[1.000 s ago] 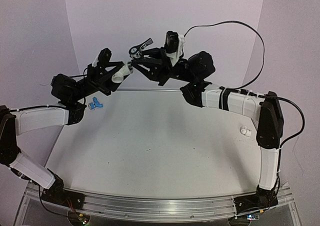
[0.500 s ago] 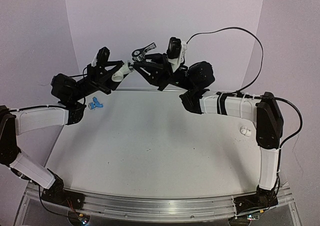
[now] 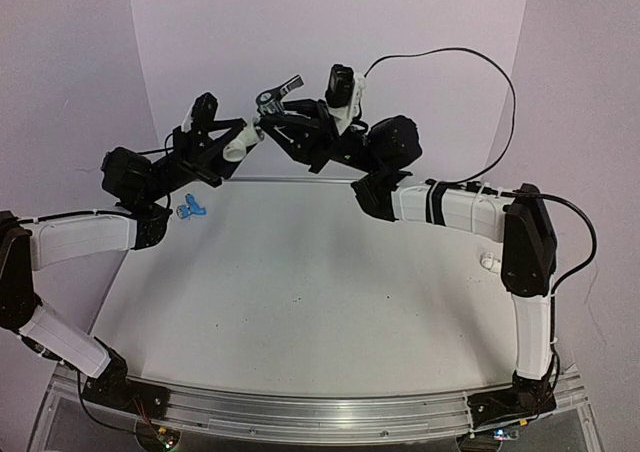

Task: Install the water faucets
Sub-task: Install the adaptor onto the water faucet, then screw the water faucet onto the adaptor.

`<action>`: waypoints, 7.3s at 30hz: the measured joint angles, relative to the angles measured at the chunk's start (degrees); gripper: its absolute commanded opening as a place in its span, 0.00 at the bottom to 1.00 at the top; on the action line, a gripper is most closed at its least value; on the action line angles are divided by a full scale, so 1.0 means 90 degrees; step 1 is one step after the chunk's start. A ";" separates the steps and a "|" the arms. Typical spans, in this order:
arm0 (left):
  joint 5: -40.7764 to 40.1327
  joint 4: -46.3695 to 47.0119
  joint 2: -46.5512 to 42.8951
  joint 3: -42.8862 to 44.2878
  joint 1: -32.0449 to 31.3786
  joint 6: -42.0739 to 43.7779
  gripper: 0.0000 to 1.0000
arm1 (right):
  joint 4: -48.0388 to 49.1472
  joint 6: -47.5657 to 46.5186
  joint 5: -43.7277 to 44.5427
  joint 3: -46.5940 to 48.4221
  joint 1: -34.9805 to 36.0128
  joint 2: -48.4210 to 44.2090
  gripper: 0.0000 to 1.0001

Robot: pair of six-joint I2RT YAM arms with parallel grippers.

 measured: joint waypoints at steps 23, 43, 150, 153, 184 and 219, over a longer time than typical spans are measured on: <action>0.0145 -0.0393 0.0000 0.0250 0.0063 0.2390 0.00 | 0.0507 0.1989 0.0959 -0.0029 0.0075 0.0216 0.00; 0.0256 -0.1143 -0.0332 0.0266 0.0130 0.5277 0.00 | 0.0382 0.2499 0.1109 -0.0001 0.0111 0.0244 0.00; -0.3537 -0.9896 -0.1117 0.1984 -0.0238 0.7761 0.00 | -0.7006 -0.1750 0.1071 -0.3409 -0.0830 -0.2911 0.96; -0.2459 -0.9734 -0.1063 0.2004 -0.0229 0.7032 0.00 | -0.7233 -0.2551 0.0880 -0.2776 -0.0911 -0.2666 0.96; -0.0042 -0.8710 -0.0905 0.1221 -0.0379 0.9163 0.00 | -0.4901 0.3189 -0.1702 -0.1865 -0.0717 -0.1237 0.01; -0.0512 -0.9543 -0.0831 0.1086 0.0175 0.4831 0.00 | -0.5976 -0.8717 0.1823 -0.4578 -0.0114 -0.3844 0.92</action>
